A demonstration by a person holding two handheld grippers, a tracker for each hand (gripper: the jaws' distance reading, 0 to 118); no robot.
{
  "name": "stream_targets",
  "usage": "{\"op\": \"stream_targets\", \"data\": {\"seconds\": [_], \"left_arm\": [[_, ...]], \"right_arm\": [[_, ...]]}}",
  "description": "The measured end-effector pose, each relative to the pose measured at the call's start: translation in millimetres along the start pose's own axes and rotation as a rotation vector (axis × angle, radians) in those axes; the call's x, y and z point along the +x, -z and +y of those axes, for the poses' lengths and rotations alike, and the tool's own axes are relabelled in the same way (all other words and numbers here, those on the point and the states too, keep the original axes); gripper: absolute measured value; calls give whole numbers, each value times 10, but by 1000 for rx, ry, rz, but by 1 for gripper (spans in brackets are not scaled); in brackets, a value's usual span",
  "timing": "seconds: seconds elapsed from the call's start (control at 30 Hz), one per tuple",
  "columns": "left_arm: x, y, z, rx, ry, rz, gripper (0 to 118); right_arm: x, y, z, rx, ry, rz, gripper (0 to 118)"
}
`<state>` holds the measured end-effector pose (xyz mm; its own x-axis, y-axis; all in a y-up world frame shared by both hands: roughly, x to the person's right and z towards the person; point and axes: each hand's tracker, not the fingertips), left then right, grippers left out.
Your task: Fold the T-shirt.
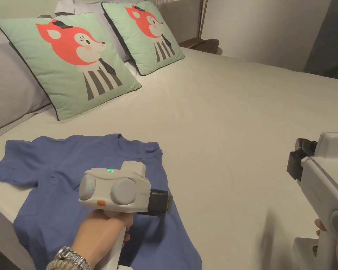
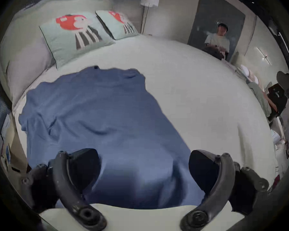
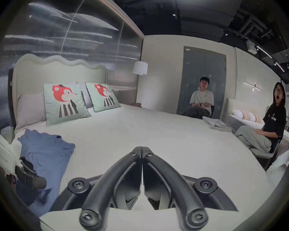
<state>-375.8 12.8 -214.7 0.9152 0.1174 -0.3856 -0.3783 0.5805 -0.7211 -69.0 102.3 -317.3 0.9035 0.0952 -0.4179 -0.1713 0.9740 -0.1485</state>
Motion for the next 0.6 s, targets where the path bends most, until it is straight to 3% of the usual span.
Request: {"op": "stream_targets", "data": {"seconds": [0.13, 0.23, 0.3, 0.33, 0.37, 0.4, 0.5, 0.6], "left_arm": [[-48, 150, -111, -47, -8, 29, 107], [-2, 130, -145, -33, 32, 83, 90], [16, 69, -117, -22, 41, 78, 64], [23, 39, -87, -2, 52, 80, 38], [26, 16, -64, 16, 51, 90, 3], [21, -18, -28, 47, 41, 145, 3], [4, -203, 104, 90, -41, 51, 3], [118, -504, 286, 207, -8, 73, 3]], "right_arm": [[7, 66, -80, -25, 9, 6, 0], [29, 71, -114, -38, -2, 5, 0], [74, 51, -128, -41, 6, 5, 0], [98, 36, -130, -40, 5, 2, 0], [119, 23, -128, -39, 6, -4, 0], [160, -8, -114, -39, 11, -10, 0], [285, -115, -61, -28, 28, -25, 0], [452, -273, 37, 7, 38, -56, 0]]}}
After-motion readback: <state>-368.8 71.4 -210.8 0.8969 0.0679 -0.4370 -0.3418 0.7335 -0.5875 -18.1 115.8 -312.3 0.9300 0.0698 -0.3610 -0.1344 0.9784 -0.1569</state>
